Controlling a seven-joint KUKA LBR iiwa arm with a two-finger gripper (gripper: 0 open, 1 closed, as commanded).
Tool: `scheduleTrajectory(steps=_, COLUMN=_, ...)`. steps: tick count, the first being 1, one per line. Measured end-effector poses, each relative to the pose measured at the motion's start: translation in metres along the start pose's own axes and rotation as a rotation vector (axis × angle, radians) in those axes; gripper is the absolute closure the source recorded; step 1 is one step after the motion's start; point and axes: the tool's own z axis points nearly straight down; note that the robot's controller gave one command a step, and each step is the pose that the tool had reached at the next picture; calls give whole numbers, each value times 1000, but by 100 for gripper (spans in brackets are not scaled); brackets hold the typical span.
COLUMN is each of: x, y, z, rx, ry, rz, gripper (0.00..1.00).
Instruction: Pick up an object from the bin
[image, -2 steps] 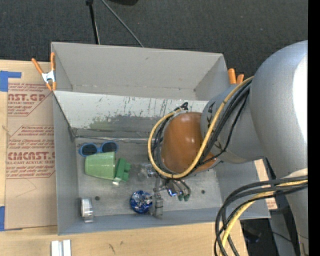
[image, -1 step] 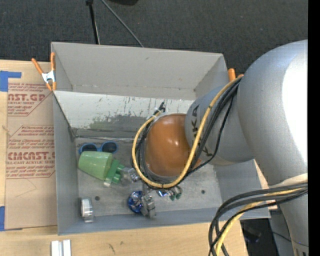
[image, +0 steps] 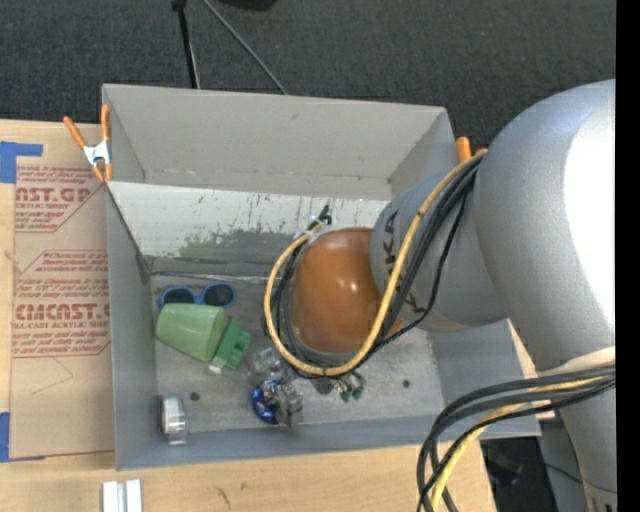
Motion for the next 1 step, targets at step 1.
scheduleTrajectory(steps=1, x=-9, y=1, z=-133, rx=1, ry=-4, rz=-2, gripper=100)
